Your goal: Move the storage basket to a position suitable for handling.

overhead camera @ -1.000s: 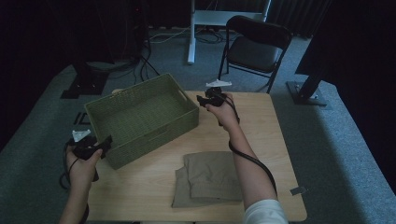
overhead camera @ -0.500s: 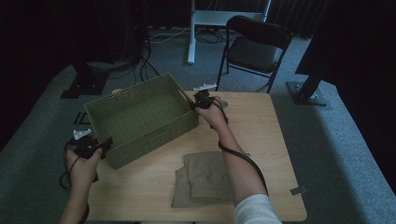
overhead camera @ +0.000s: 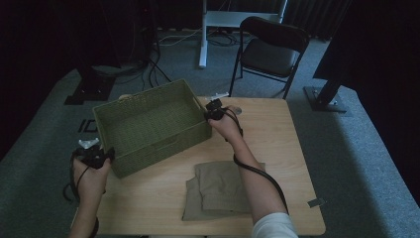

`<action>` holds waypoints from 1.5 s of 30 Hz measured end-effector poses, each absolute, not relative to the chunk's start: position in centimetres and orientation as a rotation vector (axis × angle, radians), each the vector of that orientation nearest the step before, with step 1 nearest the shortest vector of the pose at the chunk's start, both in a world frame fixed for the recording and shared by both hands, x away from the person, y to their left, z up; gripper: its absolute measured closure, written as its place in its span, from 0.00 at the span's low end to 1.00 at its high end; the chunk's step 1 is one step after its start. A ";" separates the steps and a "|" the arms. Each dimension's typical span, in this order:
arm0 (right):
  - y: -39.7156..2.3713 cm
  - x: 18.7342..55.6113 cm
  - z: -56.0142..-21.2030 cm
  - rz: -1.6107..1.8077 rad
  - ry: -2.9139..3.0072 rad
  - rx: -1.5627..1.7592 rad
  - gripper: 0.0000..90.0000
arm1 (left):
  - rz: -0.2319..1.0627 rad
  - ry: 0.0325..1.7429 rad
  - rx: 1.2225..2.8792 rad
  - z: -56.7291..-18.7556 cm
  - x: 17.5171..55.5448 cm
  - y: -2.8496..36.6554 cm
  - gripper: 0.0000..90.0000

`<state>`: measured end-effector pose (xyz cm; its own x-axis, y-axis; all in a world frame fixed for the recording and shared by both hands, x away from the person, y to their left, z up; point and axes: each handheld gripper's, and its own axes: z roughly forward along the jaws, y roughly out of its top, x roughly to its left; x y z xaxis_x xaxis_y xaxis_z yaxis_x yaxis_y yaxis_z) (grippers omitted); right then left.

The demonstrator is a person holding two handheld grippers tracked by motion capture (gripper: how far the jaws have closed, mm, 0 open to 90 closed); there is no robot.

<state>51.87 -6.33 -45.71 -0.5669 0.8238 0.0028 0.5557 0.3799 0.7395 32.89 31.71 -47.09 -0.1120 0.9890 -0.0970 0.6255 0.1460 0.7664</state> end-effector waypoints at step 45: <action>-10.3 41.7 -45.8 1.052 2.204 1.425 0.85 | 0.922 1.737 1.627 -47.1 36.4 30.6 0.89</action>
